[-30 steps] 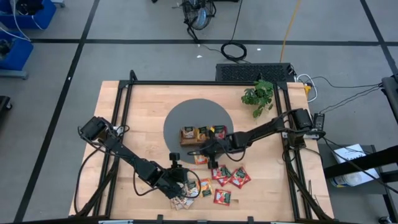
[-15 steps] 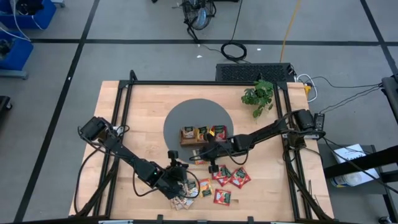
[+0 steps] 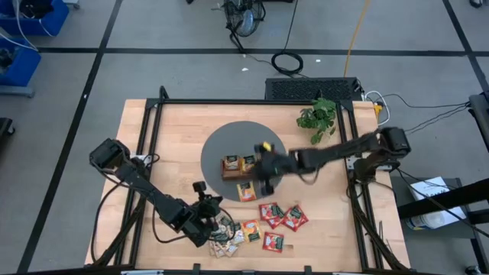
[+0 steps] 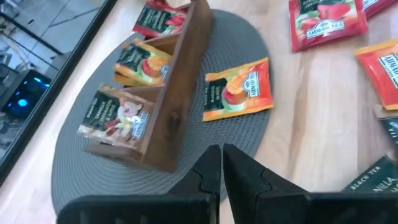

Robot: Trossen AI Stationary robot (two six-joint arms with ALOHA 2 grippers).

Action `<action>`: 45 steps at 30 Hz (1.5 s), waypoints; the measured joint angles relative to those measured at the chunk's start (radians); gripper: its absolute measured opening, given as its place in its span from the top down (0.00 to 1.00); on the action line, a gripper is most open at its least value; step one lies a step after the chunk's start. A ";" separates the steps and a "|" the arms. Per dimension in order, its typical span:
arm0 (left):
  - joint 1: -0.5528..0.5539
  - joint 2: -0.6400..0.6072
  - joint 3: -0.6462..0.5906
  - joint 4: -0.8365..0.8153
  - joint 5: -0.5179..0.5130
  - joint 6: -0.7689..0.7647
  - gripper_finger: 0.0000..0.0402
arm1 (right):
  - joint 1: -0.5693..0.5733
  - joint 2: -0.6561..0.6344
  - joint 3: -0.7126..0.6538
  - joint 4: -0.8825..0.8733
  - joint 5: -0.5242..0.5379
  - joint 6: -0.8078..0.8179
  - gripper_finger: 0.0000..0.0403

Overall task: Pick & Place Tea
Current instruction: Put the mango tea sachet into the middle compartment of the wooden organizer

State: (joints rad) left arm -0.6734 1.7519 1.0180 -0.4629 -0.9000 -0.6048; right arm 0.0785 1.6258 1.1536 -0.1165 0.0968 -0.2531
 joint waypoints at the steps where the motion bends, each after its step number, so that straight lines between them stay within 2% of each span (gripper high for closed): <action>1: -0.001 0.000 0.000 0.000 0.000 0.000 0.94 | -0.034 -0.003 0.027 -0.060 -0.033 0.002 0.96; 4: -0.003 0.000 0.000 -0.008 0.008 0.004 0.94 | -0.116 0.009 0.072 -0.134 -0.089 -0.047 0.92; 6: -0.004 0.000 0.000 -0.008 0.008 0.005 0.94 | -0.155 0.026 0.073 -0.147 -0.184 -0.111 0.88; 8: -0.010 0.000 0.000 -0.010 0.008 0.006 0.94 | -0.177 0.046 0.073 -0.146 -0.279 -0.142 0.84; 11: -0.020 0.000 0.000 -0.007 0.013 0.024 0.94 | -0.186 0.071 0.073 -0.128 -0.333 -0.150 0.77; 17: -0.014 0.000 0.000 -0.003 0.024 0.058 0.94 | -0.186 0.126 0.072 -0.038 -0.250 -0.188 0.67; 21: 0.009 0.000 0.000 0.000 0.026 0.054 0.94 | -0.194 0.152 0.072 -0.030 -0.255 -0.209 0.65; 26: 0.036 0.000 0.000 0.005 0.031 0.042 0.94 | -0.209 0.189 0.065 -0.020 -0.250 -0.235 0.66; 31: 0.057 0.001 0.000 0.027 0.032 0.026 0.94 | -0.229 0.206 0.064 -0.013 -0.176 -0.238 0.66; 36: 0.064 0.001 0.000 0.049 0.072 0.027 0.94 | -0.244 0.206 0.064 -0.014 -0.190 -0.197 0.66; 45: 0.062 0.001 0.000 0.048 0.072 0.030 0.94 | -0.244 0.206 0.064 0.025 -0.202 -0.193 0.69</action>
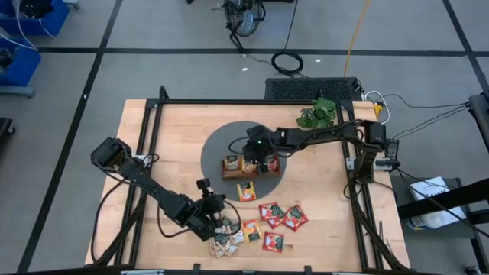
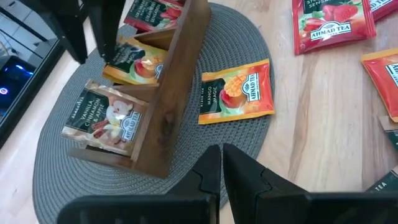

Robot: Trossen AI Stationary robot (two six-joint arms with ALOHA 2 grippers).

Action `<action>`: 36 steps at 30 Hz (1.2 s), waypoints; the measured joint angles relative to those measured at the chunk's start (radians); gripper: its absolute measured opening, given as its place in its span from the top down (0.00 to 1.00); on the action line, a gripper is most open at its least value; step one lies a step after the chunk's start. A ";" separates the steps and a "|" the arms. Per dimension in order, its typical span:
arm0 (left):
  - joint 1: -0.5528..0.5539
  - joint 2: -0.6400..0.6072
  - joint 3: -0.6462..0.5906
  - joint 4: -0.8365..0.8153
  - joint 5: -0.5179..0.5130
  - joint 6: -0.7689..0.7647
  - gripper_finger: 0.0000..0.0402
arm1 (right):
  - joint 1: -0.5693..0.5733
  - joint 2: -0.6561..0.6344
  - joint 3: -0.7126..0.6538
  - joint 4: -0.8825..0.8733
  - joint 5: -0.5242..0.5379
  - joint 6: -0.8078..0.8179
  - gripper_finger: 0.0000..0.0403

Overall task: Pick & Place Tea
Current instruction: Put the mango tea sachet into the middle compartment of the wooden organizer, then put the cinnamon tea sachet into the left compartment of the wooden organizer

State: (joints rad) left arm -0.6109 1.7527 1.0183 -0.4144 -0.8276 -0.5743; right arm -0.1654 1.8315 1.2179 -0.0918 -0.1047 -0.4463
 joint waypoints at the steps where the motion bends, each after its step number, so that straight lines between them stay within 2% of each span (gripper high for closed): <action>1: 0.000 0.000 0.000 0.000 0.000 0.000 0.94 | 0.000 0.000 0.000 0.004 -0.001 0.005 0.69; 7: 0.000 0.000 0.000 -0.001 0.000 0.016 0.94 | 0.020 -0.007 0.000 -0.006 0.012 0.000 0.70; 10: 0.000 0.000 0.000 -0.003 0.008 0.013 0.94 | 0.038 -0.050 0.000 -0.095 0.025 0.037 0.72; 14: 0.000 0.000 0.000 0.003 0.071 0.002 0.94 | 0.060 -0.123 -0.023 -0.265 0.022 0.064 0.81; 17: 0.000 0.000 0.000 0.007 0.080 -0.001 0.94 | 0.094 -0.212 -0.112 -0.246 0.000 0.098 0.94; 19: 0.000 0.000 0.000 0.015 0.079 -0.002 0.94 | 0.134 -0.280 -0.195 -0.182 0.001 0.118 0.98; 23: 0.000 0.000 0.000 0.051 0.093 -0.003 0.94 | 0.227 -0.418 -0.392 -0.017 0.005 0.197 0.98; 27: -0.001 0.000 0.000 0.150 0.134 0.020 0.94 | 0.320 -0.553 -0.571 0.098 0.003 0.210 1.00; 33: -0.007 0.000 0.000 0.246 0.346 -0.019 0.94 | 0.372 -0.633 -0.782 0.454 0.004 0.246 1.00; 36: -0.014 0.000 0.000 0.303 0.404 -0.075 0.94 | 0.370 -0.613 -0.809 0.480 0.002 0.274 1.00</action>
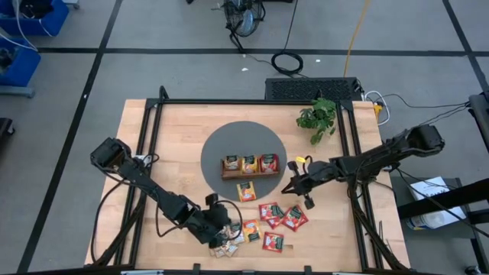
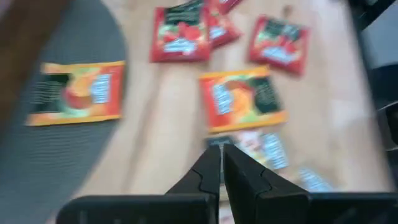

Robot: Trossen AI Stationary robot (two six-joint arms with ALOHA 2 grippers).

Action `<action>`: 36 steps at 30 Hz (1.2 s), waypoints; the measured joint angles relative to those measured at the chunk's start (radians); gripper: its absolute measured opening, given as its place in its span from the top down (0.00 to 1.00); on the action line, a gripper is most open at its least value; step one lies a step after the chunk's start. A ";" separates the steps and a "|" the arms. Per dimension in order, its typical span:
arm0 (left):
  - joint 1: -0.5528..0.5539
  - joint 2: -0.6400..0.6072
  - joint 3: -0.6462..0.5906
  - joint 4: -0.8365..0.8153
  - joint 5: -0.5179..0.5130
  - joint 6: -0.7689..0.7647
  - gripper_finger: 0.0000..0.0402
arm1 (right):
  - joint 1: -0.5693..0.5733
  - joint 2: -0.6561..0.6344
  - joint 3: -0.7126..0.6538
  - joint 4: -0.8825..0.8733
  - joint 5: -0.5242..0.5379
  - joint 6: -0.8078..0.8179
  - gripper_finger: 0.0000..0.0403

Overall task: Pick & Place Tea
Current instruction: Put the cinnamon tea sachet into the left compartment of the wooden organizer

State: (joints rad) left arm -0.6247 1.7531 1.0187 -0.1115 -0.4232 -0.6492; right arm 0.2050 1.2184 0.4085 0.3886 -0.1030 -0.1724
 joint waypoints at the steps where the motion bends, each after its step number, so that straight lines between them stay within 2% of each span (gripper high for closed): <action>1: -0.001 0.006 0.000 0.027 0.019 -0.023 0.94 | 0.000 0.008 0.000 -0.003 -0.001 0.003 1.00; 5: -0.027 0.019 0.000 0.085 0.100 -0.104 0.94 | 0.000 0.038 0.000 0.016 -0.017 0.012 1.00; 11: -0.108 0.054 0.000 0.219 0.078 -0.247 0.94 | 0.000 0.115 0.001 0.091 -0.187 0.031 1.00; 16: -0.166 0.168 0.000 0.371 0.083 -0.356 0.94 | 0.000 0.165 0.001 0.204 -0.187 0.056 1.00; 20: -0.213 0.238 0.024 0.486 0.074 -0.322 0.94 | 0.000 0.170 0.002 0.233 -0.188 0.055 1.00; 23: -0.224 0.275 0.067 0.412 0.062 -0.361 0.94 | 0.004 0.171 0.018 0.221 -0.194 0.052 1.00; 26: -0.215 0.293 0.118 0.271 0.056 -0.417 0.94 | 0.030 0.183 0.076 0.132 -0.240 0.047 1.00; 29: -0.202 0.307 0.147 0.127 0.056 -0.494 0.94 | 0.066 0.219 0.124 0.067 -0.210 0.026 1.00; 36: -0.202 0.306 0.151 0.089 0.035 -0.517 0.94 | 0.092 0.366 0.219 0.078 -0.187 -0.062 1.00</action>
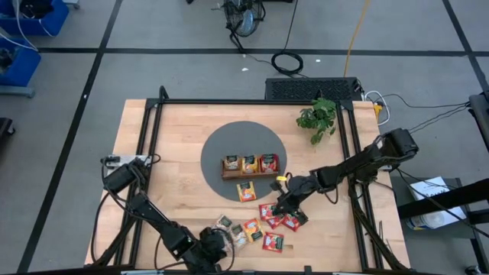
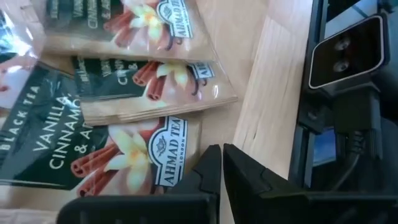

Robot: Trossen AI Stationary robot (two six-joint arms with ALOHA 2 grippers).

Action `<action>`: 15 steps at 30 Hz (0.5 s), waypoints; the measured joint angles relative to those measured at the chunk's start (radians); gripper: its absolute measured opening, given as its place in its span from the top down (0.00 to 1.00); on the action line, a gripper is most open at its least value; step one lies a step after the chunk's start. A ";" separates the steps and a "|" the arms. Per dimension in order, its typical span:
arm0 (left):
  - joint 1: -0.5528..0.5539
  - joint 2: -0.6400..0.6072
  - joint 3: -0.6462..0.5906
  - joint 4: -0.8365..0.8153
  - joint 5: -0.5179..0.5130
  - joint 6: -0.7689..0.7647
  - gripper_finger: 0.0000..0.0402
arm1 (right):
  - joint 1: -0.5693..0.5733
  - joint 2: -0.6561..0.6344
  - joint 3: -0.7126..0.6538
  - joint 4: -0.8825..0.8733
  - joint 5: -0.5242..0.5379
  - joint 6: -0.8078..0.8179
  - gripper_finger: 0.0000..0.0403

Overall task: Pick & Place Tea
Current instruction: Put the cinnamon tea sachet into the left compartment of the wooden organizer

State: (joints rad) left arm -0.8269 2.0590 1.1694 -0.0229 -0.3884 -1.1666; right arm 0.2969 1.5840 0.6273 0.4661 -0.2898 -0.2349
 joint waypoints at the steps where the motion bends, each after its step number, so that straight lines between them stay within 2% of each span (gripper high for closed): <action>1: -0.003 0.000 0.000 -0.005 -0.002 0.001 0.94 | 0.000 0.015 0.012 0.002 0.000 -0.016 1.00; 6: -0.008 0.000 0.000 -0.052 -0.038 -0.005 0.94 | -0.011 0.089 0.039 0.084 -0.003 -0.043 1.00; 9: -0.008 -0.001 0.000 -0.096 -0.098 -0.006 0.94 | -0.016 0.120 0.051 0.109 -0.035 -0.110 0.99; 12: -0.007 -0.001 -0.001 -0.123 -0.143 0.006 0.94 | -0.007 0.156 0.067 0.145 -0.080 -0.209 0.96; 15: -0.007 -0.001 -0.001 -0.137 -0.153 0.005 0.94 | -0.005 0.200 0.113 0.189 -0.082 -0.197 0.91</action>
State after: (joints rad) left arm -0.8341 2.0583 1.1687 -0.1603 -0.5418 -1.1613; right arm 0.2920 1.7838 0.7400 0.6551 -0.3718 -0.4322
